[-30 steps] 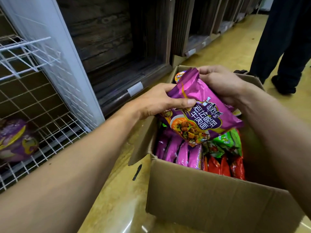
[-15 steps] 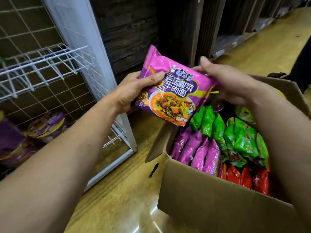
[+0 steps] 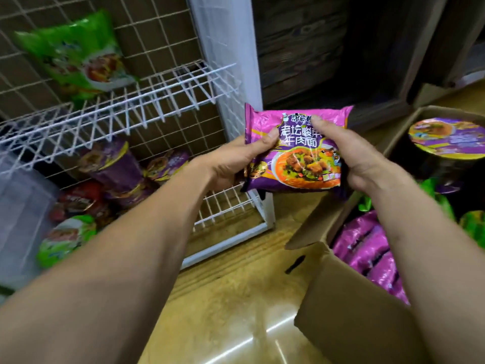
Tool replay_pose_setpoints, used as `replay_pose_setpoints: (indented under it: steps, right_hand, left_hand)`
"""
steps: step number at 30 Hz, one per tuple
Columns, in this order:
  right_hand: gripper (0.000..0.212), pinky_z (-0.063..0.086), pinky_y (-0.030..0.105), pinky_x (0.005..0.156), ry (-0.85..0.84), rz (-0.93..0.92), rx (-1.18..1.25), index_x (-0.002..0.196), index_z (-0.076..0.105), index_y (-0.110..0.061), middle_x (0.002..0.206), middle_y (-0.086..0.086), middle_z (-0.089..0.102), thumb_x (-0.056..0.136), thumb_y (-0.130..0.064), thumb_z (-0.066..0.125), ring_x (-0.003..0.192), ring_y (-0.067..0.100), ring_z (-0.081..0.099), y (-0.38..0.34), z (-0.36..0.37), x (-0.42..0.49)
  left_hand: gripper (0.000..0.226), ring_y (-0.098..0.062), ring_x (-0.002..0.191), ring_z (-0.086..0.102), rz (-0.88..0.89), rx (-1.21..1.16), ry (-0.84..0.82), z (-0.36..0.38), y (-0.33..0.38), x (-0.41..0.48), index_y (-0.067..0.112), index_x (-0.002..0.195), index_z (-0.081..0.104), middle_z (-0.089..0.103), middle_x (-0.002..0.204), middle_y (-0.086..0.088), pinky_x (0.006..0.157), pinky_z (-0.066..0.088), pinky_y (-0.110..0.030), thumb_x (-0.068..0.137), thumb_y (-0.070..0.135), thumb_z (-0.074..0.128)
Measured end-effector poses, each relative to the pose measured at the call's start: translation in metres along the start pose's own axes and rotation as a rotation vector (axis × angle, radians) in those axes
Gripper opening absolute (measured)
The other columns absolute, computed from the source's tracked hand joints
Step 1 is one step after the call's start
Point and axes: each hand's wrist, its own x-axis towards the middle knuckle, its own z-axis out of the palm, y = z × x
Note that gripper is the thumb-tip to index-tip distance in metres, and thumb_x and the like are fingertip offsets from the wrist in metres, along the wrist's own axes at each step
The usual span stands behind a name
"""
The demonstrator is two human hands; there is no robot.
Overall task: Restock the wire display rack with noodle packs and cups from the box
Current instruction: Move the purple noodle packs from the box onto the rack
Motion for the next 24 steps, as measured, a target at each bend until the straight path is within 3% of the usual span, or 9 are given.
replay_pose_setpoints:
  steps: [2, 4, 7, 9, 13, 17, 22, 24]
  right_hand:
    - [0.028, 0.064, 0.035, 0.070, -0.080, 0.033, -0.012, 0.097, 0.072, -0.016, 0.086, 0.005, 0.079, 0.096, -0.042, 0.061, 0.074, 0.018, 0.076, 0.004, 0.011, 0.002]
    - [0.028, 0.064, 0.032, 0.071, -0.120, 0.026, -0.048, 0.094, 0.072, -0.016, 0.083, 0.003, 0.079, 0.096, -0.042, 0.060, 0.072, 0.015, 0.076, 0.005, 0.026, 0.004]
    - [0.045, 0.058, 0.041, 0.094, -0.136, -0.004, -0.144, 0.098, 0.073, -0.016, 0.094, 0.006, 0.079, 0.080, -0.056, 0.065, 0.085, 0.019, 0.076, 0.009, 0.041, 0.004]
    - [0.056, 0.053, 0.046, 0.101, -0.124, -0.041, -0.183, 0.101, 0.074, -0.017, 0.100, 0.007, 0.079, 0.073, -0.064, 0.065, 0.095, 0.023, 0.076, 0.011, 0.052, 0.005]
    - [0.051, 0.054, 0.044, 0.100, -0.136, -0.078, -0.282, 0.097, 0.074, -0.020, 0.096, 0.004, 0.079, 0.087, -0.067, 0.055, 0.092, 0.020, 0.076, 0.009, 0.082, -0.002]
    - [0.049, 0.054, 0.042, 0.098, -0.137, -0.124, -0.322, 0.096, 0.074, -0.019, 0.092, 0.003, 0.079, 0.094, -0.062, 0.051, 0.088, 0.018, 0.077, 0.000, 0.115, -0.010]
    - [0.056, 0.055, 0.044, 0.098, -0.140, -0.168, -0.265, 0.102, 0.074, -0.014, 0.093, 0.006, 0.079, 0.082, -0.065, 0.059, 0.088, 0.021, 0.077, -0.010, 0.154, -0.015]
    - [0.062, 0.055, 0.043, 0.097, -0.164, -0.167, -0.229, 0.108, 0.073, -0.011, 0.095, 0.008, 0.079, 0.078, -0.065, 0.060, 0.089, 0.023, 0.077, -0.012, 0.167, -0.020]
  left_hand:
    - [0.044, -0.034, 0.122, 0.064, -0.037, 0.041, -0.030, -0.013, -0.004, -0.010, 0.014, 0.134, 0.059, 0.068, 0.129, -0.015, 0.105, 0.051, -0.048, 0.099, 0.040, 0.059]
    - [0.045, -0.033, 0.123, 0.063, -0.041, 0.056, 0.006, -0.029, -0.009, -0.021, 0.014, 0.139, 0.054, 0.068, 0.130, -0.014, 0.105, 0.051, -0.047, 0.100, 0.038, 0.058]
    - [0.038, -0.024, 0.115, 0.068, 0.055, 0.057, 0.108, -0.038, -0.025, -0.037, 0.016, 0.137, 0.054, 0.071, 0.126, -0.008, 0.099, 0.055, -0.040, 0.103, 0.032, 0.053]
    - [0.038, -0.019, 0.110, 0.071, 0.162, 0.077, 0.161, -0.040, -0.039, -0.048, 0.014, 0.137, 0.054, 0.073, 0.121, -0.004, 0.092, 0.057, -0.032, 0.103, 0.031, 0.051]
    - [0.048, -0.016, 0.107, 0.071, 0.321, 0.099, 0.307, -0.047, -0.052, -0.073, 0.010, 0.138, 0.053, 0.073, 0.121, -0.002, 0.088, 0.056, -0.026, 0.099, 0.040, 0.050]
    - [0.029, -0.007, 0.095, 0.073, 0.390, 0.088, 0.393, -0.064, -0.040, -0.102, 0.019, 0.130, 0.052, 0.075, 0.108, 0.006, 0.079, 0.057, -0.020, 0.105, 0.033, 0.045]
    - [0.033, -0.014, 0.102, 0.073, 0.399, 0.067, 0.412, -0.088, -0.020, -0.145, 0.031, 0.133, 0.046, 0.074, 0.117, 0.005, 0.089, 0.060, -0.031, 0.102, 0.043, 0.049]
    - [0.025, -0.016, 0.101, 0.074, 0.389, 0.054, 0.415, -0.099, -0.012, -0.161, 0.035, 0.127, 0.049, 0.075, 0.115, 0.004, 0.089, 0.060, -0.034, 0.103, 0.041, 0.050]
